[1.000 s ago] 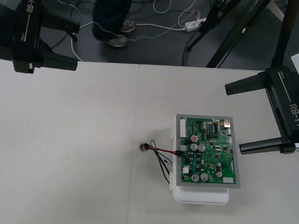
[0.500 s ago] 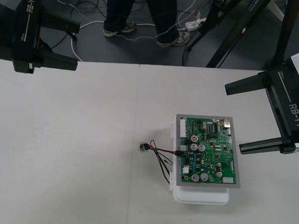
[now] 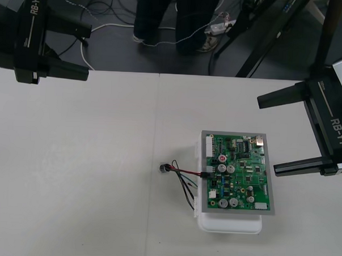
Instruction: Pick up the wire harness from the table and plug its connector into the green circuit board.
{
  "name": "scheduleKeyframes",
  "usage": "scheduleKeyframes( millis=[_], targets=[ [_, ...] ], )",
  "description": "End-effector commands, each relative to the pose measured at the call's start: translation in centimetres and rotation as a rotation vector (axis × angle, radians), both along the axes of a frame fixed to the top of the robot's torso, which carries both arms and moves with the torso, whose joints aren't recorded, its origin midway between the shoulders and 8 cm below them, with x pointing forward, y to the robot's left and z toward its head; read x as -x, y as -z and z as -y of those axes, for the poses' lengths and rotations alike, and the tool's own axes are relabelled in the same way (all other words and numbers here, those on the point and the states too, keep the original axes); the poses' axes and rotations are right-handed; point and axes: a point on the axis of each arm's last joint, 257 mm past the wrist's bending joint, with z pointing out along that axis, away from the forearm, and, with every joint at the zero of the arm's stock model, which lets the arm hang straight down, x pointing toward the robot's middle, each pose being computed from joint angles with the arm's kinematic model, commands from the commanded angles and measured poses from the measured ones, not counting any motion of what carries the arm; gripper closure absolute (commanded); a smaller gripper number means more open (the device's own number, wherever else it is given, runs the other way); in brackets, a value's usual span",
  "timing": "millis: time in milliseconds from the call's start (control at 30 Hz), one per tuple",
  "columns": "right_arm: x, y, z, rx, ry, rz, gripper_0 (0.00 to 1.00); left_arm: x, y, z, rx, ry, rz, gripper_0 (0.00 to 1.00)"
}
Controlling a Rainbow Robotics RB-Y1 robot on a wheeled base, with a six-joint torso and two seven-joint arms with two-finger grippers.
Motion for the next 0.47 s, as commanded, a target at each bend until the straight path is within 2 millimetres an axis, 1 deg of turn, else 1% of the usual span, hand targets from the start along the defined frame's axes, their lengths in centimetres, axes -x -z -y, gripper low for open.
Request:
scheduleKeyframes(
  millis=[33, 467],
  targets=[
    [-0.05, -0.08, 0.99, 0.042, -0.002, 0.076, 0.00, 1.00, -0.83, 1.21, 0.004, 0.025, -0.031, 0.24],
    [-0.05, -0.08, 0.99, 0.042, -0.002, 0.076, 0.00, 1.00, -0.83, 1.21, 0.004, 0.025, -0.031, 0.24]
  ],
)
